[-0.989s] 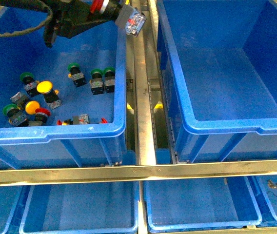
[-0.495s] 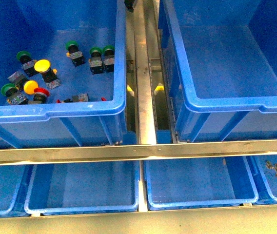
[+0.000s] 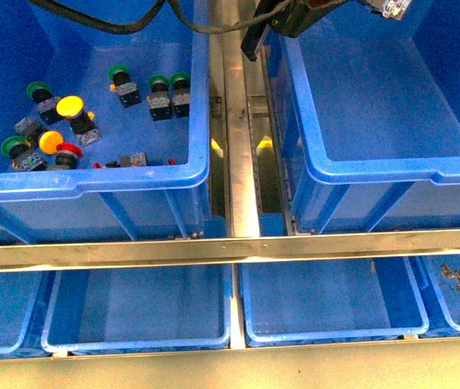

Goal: Pick red and yellow buttons and place in box

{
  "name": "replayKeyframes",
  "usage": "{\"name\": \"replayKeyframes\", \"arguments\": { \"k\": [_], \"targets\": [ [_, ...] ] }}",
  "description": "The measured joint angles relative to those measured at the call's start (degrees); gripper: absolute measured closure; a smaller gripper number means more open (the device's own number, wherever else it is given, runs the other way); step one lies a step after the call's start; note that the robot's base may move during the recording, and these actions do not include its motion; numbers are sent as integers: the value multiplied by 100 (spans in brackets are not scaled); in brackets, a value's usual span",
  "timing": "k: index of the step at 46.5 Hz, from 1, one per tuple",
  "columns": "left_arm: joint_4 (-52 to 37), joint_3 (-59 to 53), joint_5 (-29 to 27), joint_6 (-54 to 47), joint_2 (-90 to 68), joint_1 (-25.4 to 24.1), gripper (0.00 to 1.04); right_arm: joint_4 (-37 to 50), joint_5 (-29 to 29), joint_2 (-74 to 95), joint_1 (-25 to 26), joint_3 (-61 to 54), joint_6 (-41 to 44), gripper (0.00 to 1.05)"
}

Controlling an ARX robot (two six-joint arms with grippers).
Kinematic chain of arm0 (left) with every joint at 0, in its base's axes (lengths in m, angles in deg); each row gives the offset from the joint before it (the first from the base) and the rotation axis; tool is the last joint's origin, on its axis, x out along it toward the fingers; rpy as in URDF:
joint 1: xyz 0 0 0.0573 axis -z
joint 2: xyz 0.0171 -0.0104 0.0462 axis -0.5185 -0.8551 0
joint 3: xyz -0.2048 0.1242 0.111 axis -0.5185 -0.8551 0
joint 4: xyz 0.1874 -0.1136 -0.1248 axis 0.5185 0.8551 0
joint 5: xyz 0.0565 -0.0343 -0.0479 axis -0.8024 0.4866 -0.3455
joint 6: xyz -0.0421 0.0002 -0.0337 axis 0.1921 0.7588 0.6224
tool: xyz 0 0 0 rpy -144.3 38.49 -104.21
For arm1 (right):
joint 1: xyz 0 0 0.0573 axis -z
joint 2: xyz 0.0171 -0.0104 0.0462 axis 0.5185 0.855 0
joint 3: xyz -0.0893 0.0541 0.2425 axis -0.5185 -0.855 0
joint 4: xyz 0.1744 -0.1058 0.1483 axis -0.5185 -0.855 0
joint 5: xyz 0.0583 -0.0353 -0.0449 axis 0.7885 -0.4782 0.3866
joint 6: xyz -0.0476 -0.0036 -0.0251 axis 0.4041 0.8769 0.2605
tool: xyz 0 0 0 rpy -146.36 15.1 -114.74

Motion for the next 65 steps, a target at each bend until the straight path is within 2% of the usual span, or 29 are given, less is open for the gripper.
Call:
{"name": "replayKeyframes", "arguments": {
  "k": [6, 9, 12, 19, 26, 33, 49, 58, 65],
  "targets": [
    [-92, -4, -15, 50, -70, -33, 72, -2, 0, 2, 0, 2, 2, 7],
    [-160, -46, -33, 68, -72, -83, 72, -1241, 385, 807, 11, 511, 262, 7],
    [-175, -83, -50, 72, -72, -127, 72, -1425, 660, 1666, 11, 796, 599, 7],
    [-175, -133, -39, 68, -72, -151, 72, -50, 1237, 3639, -15, 1158, 1526, 7],
    [-175, -157, -37, 66, -72, -177, 72, 1377, 1447, 5394, -96, 1773, 2439, 7],
    [-144, -157, -15, 48, -74, -173, 72, 2216, 1613, 6870, -352, 2400, 3126, 7],
    [-116, -92, -42, 44, -142, -164, 72, 3038, 1648, 8636, -962, 3399, 4013, 7],
    [-114, -63, -105, 48, -173, -127, 72, 3611, 1327, 9545, -1056, 4033, 4183, 7],
    [-109, -52, -136, 50, -173, -96, 72, 3665, 1294, 9849, -1163, 4422, 4221, 7]
  ]
}}
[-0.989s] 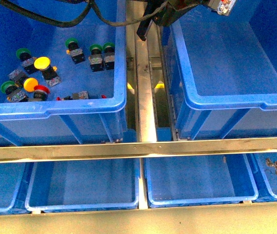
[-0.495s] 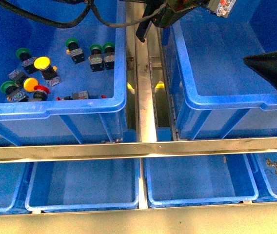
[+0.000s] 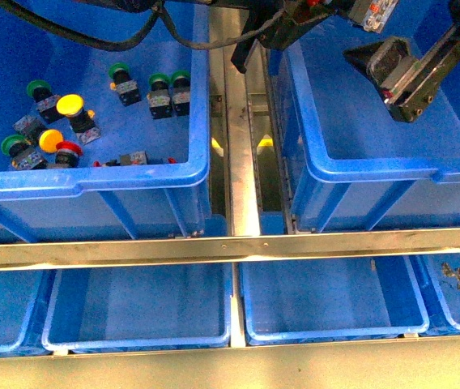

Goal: Pick red and yellow buttons and place in box

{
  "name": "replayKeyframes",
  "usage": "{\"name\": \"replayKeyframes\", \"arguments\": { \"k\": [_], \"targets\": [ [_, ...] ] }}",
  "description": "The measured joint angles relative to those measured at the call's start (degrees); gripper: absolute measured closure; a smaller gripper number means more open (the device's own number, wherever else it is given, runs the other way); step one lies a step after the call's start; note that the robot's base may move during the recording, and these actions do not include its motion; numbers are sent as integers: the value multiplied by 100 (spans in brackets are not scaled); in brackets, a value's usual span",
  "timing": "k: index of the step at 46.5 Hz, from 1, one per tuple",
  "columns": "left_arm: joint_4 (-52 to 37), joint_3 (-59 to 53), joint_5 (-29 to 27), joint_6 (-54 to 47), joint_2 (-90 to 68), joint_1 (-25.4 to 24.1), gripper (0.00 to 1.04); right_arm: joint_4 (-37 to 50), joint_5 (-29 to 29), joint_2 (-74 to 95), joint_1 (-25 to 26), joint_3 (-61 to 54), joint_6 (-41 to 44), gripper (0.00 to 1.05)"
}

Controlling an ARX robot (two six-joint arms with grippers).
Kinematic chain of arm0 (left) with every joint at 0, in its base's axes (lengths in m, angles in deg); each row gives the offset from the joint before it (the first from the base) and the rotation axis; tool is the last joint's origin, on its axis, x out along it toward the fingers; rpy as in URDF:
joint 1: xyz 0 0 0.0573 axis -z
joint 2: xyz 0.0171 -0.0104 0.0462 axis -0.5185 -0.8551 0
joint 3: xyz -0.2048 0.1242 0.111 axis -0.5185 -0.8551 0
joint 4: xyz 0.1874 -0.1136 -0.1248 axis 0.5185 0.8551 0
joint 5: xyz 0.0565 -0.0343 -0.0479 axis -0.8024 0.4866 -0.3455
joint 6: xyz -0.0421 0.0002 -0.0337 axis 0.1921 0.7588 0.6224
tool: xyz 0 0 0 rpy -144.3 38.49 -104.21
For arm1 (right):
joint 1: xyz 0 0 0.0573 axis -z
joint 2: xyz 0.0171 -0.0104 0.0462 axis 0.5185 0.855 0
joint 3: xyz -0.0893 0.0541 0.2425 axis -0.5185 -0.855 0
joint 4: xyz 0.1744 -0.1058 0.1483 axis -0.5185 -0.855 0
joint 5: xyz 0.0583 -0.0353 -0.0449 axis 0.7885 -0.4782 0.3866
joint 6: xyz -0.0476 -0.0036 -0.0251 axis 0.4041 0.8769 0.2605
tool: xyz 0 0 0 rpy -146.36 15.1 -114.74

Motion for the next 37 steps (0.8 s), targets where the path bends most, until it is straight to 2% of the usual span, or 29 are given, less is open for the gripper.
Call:
{"name": "replayKeyframes", "arguments": {
  "k": [26, 37],
  "targets": [
    [22, 66, -15, 2, -44, 28, 72, 164, -138, 573, -234, 503, 699, 7],
    [55, 129, -15, 4, -111, 28, 72, 302, -247, 693, -227, 621, 743, 7]
  ]
}}
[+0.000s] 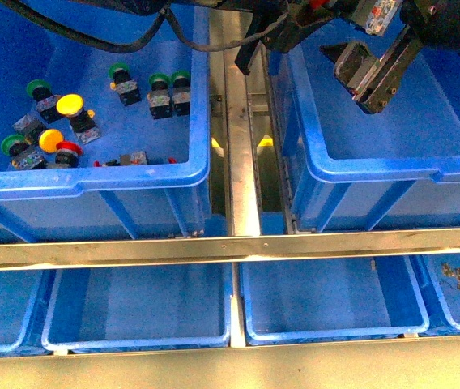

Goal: Pick red and yellow buttons and place in box

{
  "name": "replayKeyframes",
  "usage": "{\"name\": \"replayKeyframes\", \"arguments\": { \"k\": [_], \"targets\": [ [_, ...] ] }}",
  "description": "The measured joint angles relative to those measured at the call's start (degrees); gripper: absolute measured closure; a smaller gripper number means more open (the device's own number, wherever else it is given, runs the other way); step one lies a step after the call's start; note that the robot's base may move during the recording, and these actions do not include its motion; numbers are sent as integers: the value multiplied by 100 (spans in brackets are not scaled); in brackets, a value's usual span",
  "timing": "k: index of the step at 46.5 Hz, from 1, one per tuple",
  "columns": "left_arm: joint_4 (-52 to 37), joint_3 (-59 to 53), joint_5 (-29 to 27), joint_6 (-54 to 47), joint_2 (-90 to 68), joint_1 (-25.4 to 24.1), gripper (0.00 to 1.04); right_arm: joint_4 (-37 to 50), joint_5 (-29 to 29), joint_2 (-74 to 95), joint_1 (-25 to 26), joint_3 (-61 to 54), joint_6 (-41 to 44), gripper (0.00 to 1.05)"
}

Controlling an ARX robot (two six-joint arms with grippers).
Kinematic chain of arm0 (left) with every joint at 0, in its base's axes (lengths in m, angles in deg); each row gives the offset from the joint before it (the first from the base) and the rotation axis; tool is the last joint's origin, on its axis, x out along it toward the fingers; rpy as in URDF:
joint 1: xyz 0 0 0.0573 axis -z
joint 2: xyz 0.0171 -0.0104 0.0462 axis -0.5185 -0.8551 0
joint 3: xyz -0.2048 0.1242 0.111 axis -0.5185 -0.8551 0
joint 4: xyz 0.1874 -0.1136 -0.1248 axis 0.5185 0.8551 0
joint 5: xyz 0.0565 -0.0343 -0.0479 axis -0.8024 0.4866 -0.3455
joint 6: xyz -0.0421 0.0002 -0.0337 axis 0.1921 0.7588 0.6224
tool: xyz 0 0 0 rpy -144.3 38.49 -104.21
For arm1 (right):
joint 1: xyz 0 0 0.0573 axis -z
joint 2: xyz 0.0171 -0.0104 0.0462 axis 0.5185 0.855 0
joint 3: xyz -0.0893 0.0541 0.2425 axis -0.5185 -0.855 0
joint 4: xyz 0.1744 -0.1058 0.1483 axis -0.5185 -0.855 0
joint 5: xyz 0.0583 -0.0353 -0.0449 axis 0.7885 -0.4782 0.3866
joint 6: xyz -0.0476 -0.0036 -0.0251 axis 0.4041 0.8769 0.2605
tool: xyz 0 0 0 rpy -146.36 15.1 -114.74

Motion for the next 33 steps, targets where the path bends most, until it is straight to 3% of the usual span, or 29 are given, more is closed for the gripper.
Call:
{"name": "replayKeyframes", "arguments": {
  "k": [3, 10, 20, 33],
  "targets": [
    [0, 33, -2, 0, -2, -4, 72, 22, -2, 24, 4, 33, 44, 8],
    [0, 72, 0, 0, -15, -11, 72, 50, -48, 72, 24, 81, 184, 35],
    [11, 94, -2, 0, -55, -33, 72, 61, -109, 74, 44, 107, 267, 65],
    [48, 116, 2, 0, -68, -57, 72, 61, -146, 92, 44, 114, 262, 69]
  ]
}}
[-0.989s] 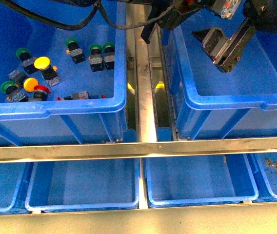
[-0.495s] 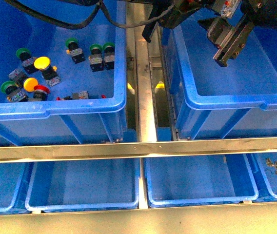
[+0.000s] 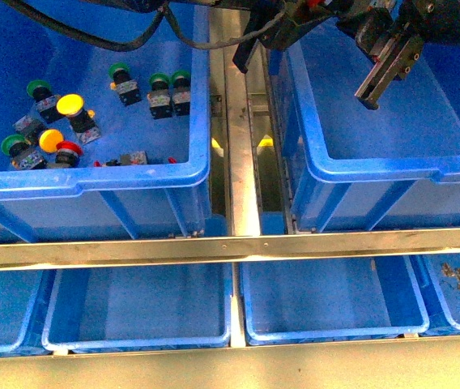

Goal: Pick red and yellow buttons and place in box

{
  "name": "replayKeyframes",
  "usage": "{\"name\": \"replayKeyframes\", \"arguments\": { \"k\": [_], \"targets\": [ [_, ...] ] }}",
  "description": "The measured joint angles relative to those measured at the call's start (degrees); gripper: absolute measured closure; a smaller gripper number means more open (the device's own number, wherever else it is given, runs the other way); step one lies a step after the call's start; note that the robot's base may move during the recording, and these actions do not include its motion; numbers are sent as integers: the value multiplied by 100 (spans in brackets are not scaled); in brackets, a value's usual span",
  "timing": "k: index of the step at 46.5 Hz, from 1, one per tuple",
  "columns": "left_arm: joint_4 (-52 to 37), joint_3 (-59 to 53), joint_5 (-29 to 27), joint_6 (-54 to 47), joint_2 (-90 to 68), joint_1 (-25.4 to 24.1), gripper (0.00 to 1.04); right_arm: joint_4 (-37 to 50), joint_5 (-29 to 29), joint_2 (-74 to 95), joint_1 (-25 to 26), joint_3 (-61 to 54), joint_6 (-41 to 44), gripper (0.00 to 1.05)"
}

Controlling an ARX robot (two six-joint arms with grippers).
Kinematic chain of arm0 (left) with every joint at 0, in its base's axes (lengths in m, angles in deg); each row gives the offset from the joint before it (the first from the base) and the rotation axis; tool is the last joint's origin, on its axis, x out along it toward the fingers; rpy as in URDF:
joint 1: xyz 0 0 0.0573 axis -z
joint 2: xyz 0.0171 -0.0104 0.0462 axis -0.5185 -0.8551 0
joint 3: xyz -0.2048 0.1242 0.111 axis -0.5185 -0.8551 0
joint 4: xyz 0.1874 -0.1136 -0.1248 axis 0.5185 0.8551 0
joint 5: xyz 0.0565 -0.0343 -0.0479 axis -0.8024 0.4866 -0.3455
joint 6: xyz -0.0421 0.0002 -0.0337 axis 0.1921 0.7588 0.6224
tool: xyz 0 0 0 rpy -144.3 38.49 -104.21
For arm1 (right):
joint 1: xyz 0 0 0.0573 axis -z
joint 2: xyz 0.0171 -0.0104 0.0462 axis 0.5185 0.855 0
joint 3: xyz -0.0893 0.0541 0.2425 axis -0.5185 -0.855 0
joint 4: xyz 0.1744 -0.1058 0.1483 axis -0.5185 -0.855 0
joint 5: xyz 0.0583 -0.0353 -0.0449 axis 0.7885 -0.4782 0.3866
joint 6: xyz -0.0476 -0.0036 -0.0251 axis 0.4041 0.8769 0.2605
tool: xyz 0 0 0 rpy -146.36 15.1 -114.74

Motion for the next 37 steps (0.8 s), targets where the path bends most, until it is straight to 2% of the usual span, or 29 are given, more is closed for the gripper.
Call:
{"name": "replayKeyframes", "arguments": {
  "k": [9, 11, 19, 22, 26, 37],
  "targets": [
    [72, 33, -70, -63, -4, -7, 72, -2, -26, 0, 26, 0, -50, 69],
    [98, 35, -103, -105, -2, -7, 69, -7, -31, 0, 35, 0, -81, 69],
    [216, -26, -291, -581, 22, -109, 35, -76, -109, 0, 192, -68, -208, 69],
    [216, -229, -356, -743, 85, -282, 20, -109, -162, -11, 337, -168, -282, 69],
    [179, -518, -431, -940, 190, -509, 7, -133, -177, -101, 514, -308, -304, 70],
    [291, -1698, -1161, -2343, 1167, -1252, 8, -297, -166, -732, 870, -761, -586, 70]
  ]
}}
